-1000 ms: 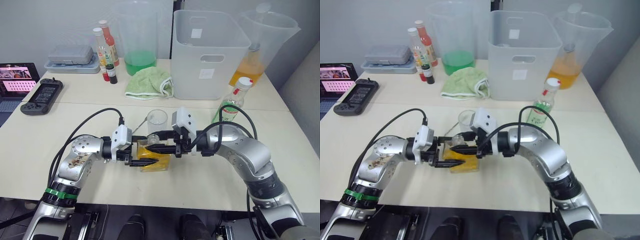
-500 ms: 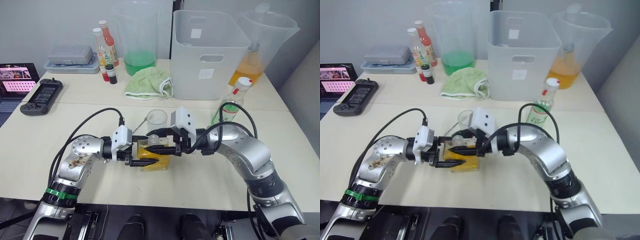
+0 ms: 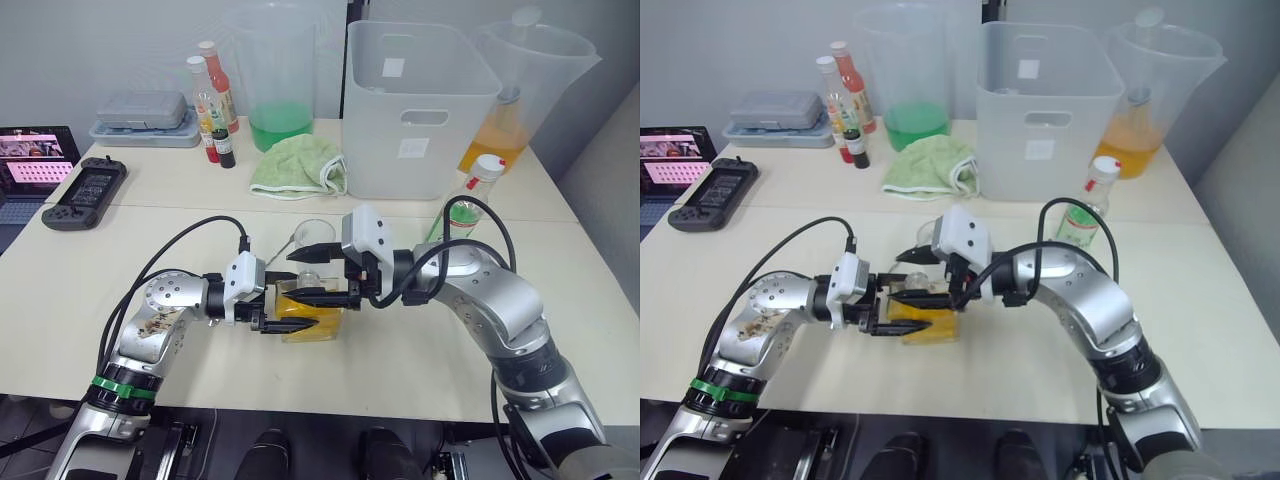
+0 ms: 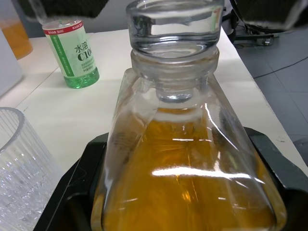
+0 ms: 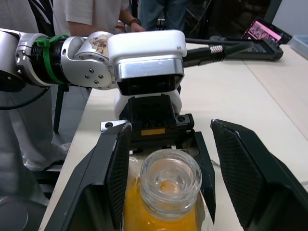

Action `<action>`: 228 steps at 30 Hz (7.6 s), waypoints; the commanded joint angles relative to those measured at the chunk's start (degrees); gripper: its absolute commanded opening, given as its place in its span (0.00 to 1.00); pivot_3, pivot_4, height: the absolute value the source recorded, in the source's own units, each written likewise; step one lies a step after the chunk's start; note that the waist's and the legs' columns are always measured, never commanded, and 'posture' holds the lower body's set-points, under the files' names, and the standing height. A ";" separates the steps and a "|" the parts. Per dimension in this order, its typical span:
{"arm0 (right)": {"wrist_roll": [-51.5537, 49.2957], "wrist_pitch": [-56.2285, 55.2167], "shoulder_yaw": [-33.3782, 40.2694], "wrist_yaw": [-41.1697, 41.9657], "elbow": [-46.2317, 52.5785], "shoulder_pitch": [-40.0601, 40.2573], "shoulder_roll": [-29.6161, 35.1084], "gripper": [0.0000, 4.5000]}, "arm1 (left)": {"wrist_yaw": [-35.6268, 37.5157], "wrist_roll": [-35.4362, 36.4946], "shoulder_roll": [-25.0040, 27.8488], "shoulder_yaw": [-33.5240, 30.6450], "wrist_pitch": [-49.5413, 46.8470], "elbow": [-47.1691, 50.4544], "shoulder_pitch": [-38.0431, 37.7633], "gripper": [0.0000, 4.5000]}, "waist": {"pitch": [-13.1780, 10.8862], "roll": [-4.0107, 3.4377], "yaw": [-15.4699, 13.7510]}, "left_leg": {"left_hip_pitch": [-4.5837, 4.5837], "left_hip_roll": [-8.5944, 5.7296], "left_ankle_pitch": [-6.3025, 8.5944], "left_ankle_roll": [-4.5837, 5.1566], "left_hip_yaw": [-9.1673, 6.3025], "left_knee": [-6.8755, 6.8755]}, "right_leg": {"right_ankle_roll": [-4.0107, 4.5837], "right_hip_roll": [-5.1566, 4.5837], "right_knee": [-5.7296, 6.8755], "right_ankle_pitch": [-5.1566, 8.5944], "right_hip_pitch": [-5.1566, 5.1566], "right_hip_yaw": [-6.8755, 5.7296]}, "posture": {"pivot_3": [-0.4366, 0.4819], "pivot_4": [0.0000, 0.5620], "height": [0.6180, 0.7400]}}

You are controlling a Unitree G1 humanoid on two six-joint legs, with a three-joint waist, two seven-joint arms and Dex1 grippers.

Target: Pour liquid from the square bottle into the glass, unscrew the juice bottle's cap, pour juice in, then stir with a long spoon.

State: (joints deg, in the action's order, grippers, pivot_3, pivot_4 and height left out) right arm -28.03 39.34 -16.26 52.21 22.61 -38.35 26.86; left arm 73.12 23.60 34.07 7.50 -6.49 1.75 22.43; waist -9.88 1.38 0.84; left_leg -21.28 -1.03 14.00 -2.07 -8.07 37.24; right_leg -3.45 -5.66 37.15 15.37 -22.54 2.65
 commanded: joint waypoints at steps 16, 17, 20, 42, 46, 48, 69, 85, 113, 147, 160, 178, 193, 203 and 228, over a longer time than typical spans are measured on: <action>0.02 -0.98 0.28 0.25 0.98 1.70 -0.38 0.44 | -0.21 -1.66 -0.03 1.00 -0.55 -0.02 -0.53 0.62 | 0.00 0.00 0.09 | 0.00 0.00 0.00 0.00 0.00 -0.02 | 0.00 0.00 -0.01 0.00 -0.01 0.00 | 0.48 0.27 1.00; 0.27 -1.17 0.17 0.18 0.83 1.70 -0.45 0.35 | -0.25 -1.72 -0.11 1.05 -0.49 -0.06 -0.51 0.62 | 0.00 0.00 0.09 | 0.00 0.00 0.00 0.00 0.00 -0.02 | 0.00 0.00 -0.01 0.00 -0.01 0.00 | 0.48 0.27 1.00; 0.86 -1.45 -0.04 -0.24 0.34 1.66 -0.65 0.25 | -0.26 -1.74 -0.17 1.12 -0.42 -0.07 -0.46 0.62 | 0.00 0.00 0.09 | 0.01 0.00 0.00 0.00 0.00 -0.03 | 0.00 0.00 -0.01 0.00 0.00 0.00 | 0.48 0.27 1.00; -3.36 1.12 4.22 0.14 5.29 -5.38 0.84 0.25 | -1.22 -5.79 0.71 2.92 2.96 -5.40 -1.88 0.62 | -0.03 -0.05 0.02 | -0.02 0.00 -0.01 0.00 0.00 -0.14 | 0.00 0.00 -0.05 0.00 -0.07 0.00 | 0.48 0.27 1.00; -1.75 -0.81 2.96 1.98 5.59 -6.34 1.66 0.25 | -0.88 -5.61 0.80 3.70 3.29 -5.72 -1.82 0.62 | -0.03 -0.05 0.04 | -0.01 0.00 -0.03 0.00 0.00 -0.14 | 0.00 0.00 -0.04 0.00 -0.07 0.00 | 0.48 0.27 1.00; -0.21 -2.40 1.69 3.67 5.72 -7.24 2.83 0.25 | -0.60 -5.64 0.92 3.97 3.55 -6.13 -1.66 0.62 | -0.04 -0.06 0.06 | -0.01 0.00 -0.04 -0.01 0.00 -0.14 | -0.01 0.00 -0.04 0.00 -0.07 0.00 | 0.48 0.27 1.00; 1.87 -5.55 2.07 6.33 5.74 -7.35 3.32 0.25 | 0.69 -5.19 1.63 5.22 -0.02 -6.33 -2.37 0.62 | -0.04 -0.07 0.07 | -0.01 0.00 -0.06 -0.02 -0.01 -0.24 | -0.02 0.00 -0.08 -0.01 -0.08 -0.01 | 0.48 0.27 1.00; -9.47 6.89 8.49 -0.44 6.99 -9.90 1.28 0.25 | 0.26 -5.37 1.24 5.38 0.45 -6.45 -2.36 0.62 | 0.18 -0.26 0.24 | 0.41 0.04 -0.05 -0.01 -0.01 -0.39 | -0.25 0.01 -0.15 0.13 0.31 -0.04 | 0.48 0.27 1.00; -0.42 -6.10 50.41 -18.84 -11.00 31.68 12.28 0.25 | -1.03 -0.15 -3.82 2.07 -3.28 -4.17 1.79 0.62 | 0.20 -0.45 -0.17 | 0.17 -0.02 -0.07 0.01 0.15 -0.33 | -0.33 -0.05 -0.33 0.09 0.29 0.08 | 0.48 0.27 1.00; 2.08 -18.96 46.54 -29.18 -26.11 27.29 3.53 0.84 | -2.71 -2.27 -4.14 1.76 -3.38 -3.05 1.80 0.62 | 0.17 -0.69 -0.24 | 0.17 -0.08 -0.12 0.08 0.16 -0.32 | -0.14 -0.07 -0.38 -0.06 0.32 0.13 | 0.48 0.27 1.00; -12.63 -5.25 52.88 -9.47 -9.19 37.51 21.18 0.99 | -3.10 1.14 -4.66 -0.07 -6.38 1.32 1.83 0.62 | 0.11 -0.75 -0.31 | 0.11 -0.10 -0.12 0.09 0.16 -0.33 | -0.17 -0.09 -0.45 -0.04 0.32 0.12 | 0.48 0.27 1.00; -36.68 9.58 43.35 6.53 4.17 28.66 33.38 0.99 | -8.25 17.61 7.52 -15.54 -27.76 20.36 -2.66 0.62 | -0.87 -0.21 0.80 | -0.09 0.02 -0.11 0.10 0.16 -0.34 | -0.42 -0.02 -0.44 0.08 0.08 0.10 | 0.48 0.27 1.00; -22.08 1.25 29.29 11.58 -6.90 15.54 29.18 0.99 | -22.69 10.22 13.24 -26.65 -25.63 4.41 1.41 0.62 | -1.03 -0.06 -0.14 | -1.10 0.02 -0.17 -0.01 0.16 -0.27 | -0.06 -0.03 -0.15 -0.14 -1.14 0.09 | 0.48 0.27 1.00; -22.45 1.51 34.46 6.89 -2.59 20.58 26.48 0.99 | -28.26 -3.49 6.30 -14.64 -15.77 -4.95 13.46 0.62 | -1.03 0.02 -0.53 | -1.68 -0.07 -0.23 -0.10 0.16 0.03 | -0.10 -0.11 0.02 -0.31 -1.70 0.04 | 0.48 0.27 1.00; -26.02 2.19 38.13 -6.28 8.26 29.53 20.39 0.99 | -37.57 -25.52 -7.04 -4.32 25.35 -33.29 29.93 0.62 | -1.04 0.03 0.14 | -1.91 -0.09 -0.41 -0.14 0.21 0.69 | -0.26 -0.08 0.09 -0.79 -1.69 0.04 | 0.48 0.27 1.00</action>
State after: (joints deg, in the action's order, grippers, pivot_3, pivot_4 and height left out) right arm -53.03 41.78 21.18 46.69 29.08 -8.57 47.50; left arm 37.92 -2.29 27.00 4.60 15.07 -34.05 49.51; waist -10.92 1.41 0.98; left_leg -23.20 -1.13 13.59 -2.20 -7.86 37.94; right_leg -3.72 -5.74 37.23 14.57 -24.22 2.69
